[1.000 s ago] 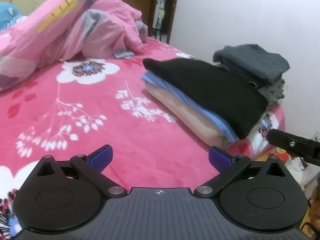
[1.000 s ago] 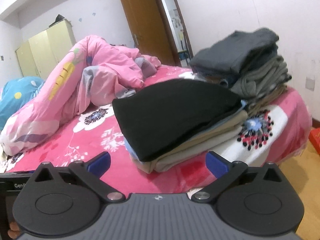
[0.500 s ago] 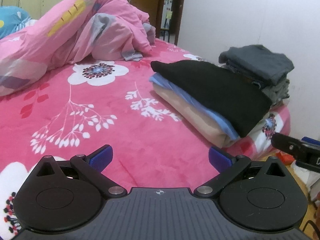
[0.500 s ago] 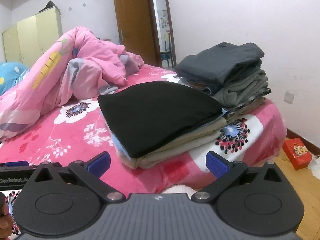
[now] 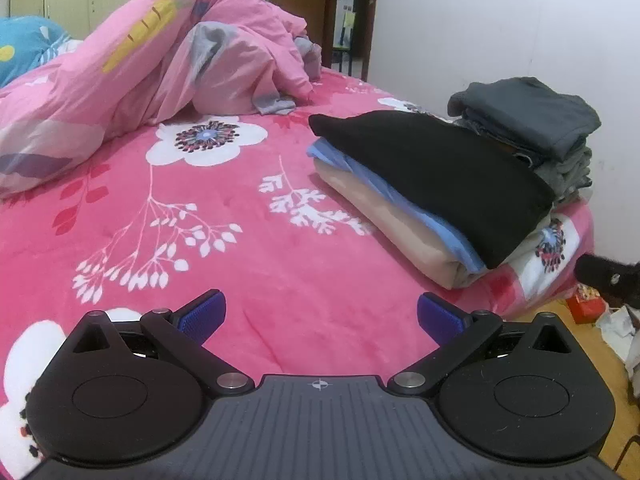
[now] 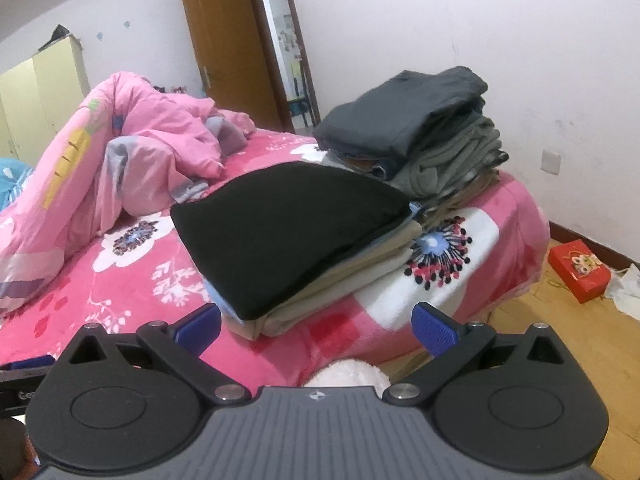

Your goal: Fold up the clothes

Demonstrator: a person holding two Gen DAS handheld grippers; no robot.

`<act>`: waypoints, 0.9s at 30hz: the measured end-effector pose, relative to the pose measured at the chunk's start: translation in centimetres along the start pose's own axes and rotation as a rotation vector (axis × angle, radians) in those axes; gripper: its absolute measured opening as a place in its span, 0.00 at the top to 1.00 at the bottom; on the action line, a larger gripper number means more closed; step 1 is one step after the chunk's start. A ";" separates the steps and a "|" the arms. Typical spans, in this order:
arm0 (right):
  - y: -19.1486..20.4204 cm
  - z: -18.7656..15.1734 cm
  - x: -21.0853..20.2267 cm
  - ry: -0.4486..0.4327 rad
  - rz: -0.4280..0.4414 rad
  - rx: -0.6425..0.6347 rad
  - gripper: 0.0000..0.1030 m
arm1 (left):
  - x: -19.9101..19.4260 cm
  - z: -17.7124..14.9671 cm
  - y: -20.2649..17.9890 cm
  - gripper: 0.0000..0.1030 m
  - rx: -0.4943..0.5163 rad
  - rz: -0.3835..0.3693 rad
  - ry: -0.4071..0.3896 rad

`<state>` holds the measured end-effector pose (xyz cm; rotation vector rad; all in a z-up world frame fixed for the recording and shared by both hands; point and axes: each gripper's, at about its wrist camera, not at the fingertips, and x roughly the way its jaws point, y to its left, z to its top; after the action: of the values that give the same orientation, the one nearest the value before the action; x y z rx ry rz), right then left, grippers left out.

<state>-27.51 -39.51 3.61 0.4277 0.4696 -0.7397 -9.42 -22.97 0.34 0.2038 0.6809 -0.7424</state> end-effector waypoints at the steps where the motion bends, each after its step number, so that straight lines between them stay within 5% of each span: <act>1: 0.1 -0.1 0.1 0.004 -0.005 -0.006 0.00 | 0.0 0.0 0.1 0.00 -0.003 -0.001 0.000; 11: 4.1 -1.0 -0.1 -0.029 -0.076 -0.211 0.00 | -0.4 0.2 0.9 0.00 -0.024 -0.008 -0.009; 27: 5.0 -0.3 1.2 0.037 -0.094 -0.166 0.00 | -0.6 0.6 1.6 0.00 0.004 0.057 -0.060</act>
<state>-23.26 -36.68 3.69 0.2659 0.5841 -0.7783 -8.43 -21.71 1.09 0.2027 0.6146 -0.6925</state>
